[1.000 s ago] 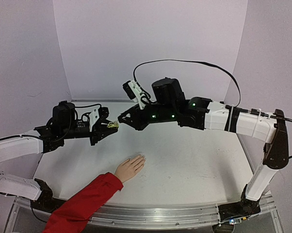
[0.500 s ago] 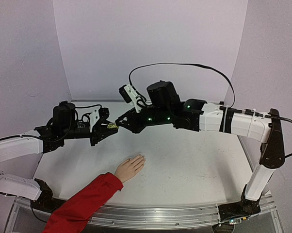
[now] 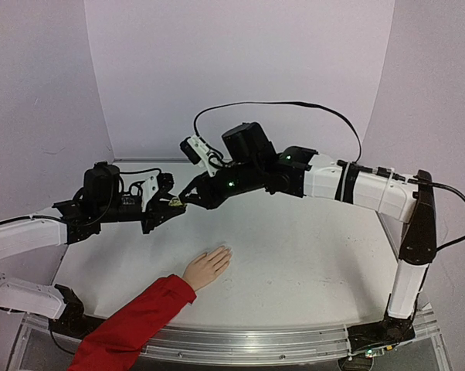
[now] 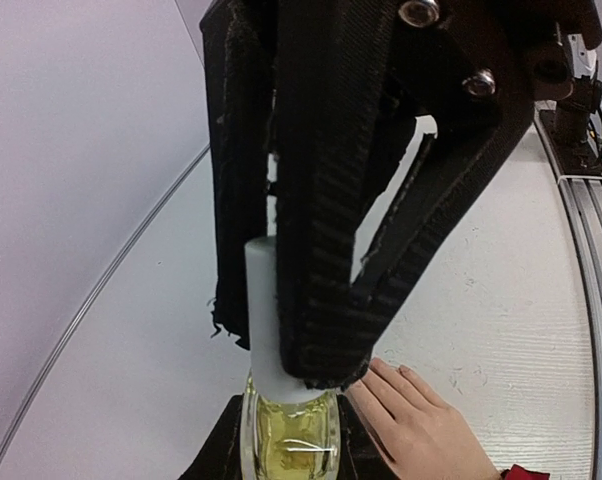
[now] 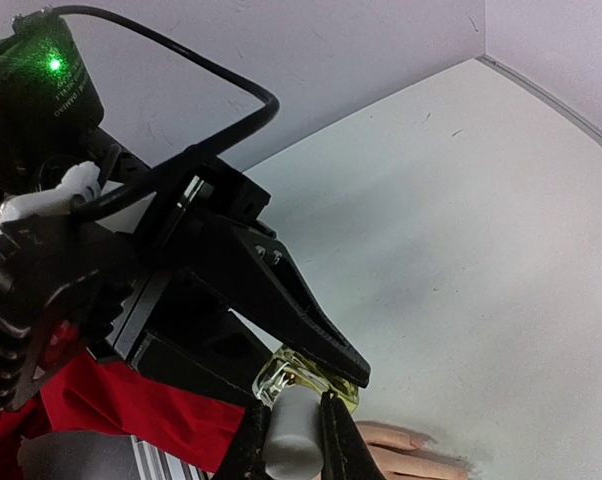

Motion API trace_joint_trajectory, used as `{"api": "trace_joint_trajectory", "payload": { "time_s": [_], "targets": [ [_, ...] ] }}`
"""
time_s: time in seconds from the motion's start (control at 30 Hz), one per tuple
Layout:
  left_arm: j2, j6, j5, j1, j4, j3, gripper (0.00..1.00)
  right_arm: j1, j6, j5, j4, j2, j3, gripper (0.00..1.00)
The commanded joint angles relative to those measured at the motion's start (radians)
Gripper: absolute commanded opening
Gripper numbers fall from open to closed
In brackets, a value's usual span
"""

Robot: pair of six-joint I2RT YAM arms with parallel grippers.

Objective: Paint the nails

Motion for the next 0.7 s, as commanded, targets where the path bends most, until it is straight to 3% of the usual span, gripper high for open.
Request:
{"api": "trace_joint_trajectory", "payload": {
  "time_s": [0.0, 0.2, 0.33, 0.47, 0.67],
  "targets": [
    [-0.049, 0.010, 0.032, -0.033, 0.075, 0.039, 0.00, 0.011, -0.031, -0.116, -0.114, 0.071, 0.115, 0.00],
    [-0.030, -0.070, -0.021, -0.050, 0.079, 0.069, 0.00, 0.016, 0.104, -0.138, -0.148, 0.206, 0.234, 0.00],
    [-0.025, -0.083, -0.062, -0.054, 0.087, 0.069, 0.00, 0.028, 0.191, -0.059, -0.140, 0.265, 0.273, 0.00],
    [-0.020, -0.101, -0.071, -0.056, 0.088, 0.071, 0.00, 0.027, 0.192, 0.026, -0.132, 0.219, 0.238, 0.05],
    [0.019, -0.169, -0.138, -0.056, 0.088, 0.093, 0.00, -0.028, 0.179, 0.054, -0.110, 0.068, 0.131, 0.19]
  ]
}}
